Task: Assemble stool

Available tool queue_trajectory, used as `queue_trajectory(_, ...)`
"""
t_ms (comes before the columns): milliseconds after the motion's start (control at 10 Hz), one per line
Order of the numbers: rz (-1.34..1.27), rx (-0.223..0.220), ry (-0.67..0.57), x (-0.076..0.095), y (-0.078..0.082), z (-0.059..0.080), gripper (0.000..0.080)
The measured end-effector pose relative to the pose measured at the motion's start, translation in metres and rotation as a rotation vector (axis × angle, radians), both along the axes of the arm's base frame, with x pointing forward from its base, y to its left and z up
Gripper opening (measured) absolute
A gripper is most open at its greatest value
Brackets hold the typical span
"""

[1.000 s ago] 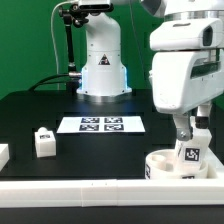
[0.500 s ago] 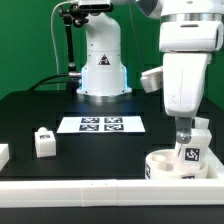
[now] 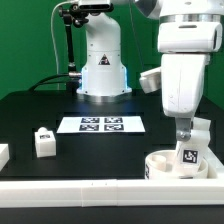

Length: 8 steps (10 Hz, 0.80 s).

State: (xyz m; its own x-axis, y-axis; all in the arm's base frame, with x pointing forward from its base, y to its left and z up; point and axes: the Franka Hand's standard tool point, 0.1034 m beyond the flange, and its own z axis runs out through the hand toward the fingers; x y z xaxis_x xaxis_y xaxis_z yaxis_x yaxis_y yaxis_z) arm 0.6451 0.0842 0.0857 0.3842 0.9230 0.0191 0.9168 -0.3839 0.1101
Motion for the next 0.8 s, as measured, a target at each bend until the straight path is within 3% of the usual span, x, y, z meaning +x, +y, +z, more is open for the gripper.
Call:
queue_trajectory(200, -0.022, 0.002, 0.000, 0.000, -0.001, 0.000, 0.0331)
queue_trajectory(800, -0.552, 0.072, -0.009, 0.002, -0.010, 0.000, 0.0334)
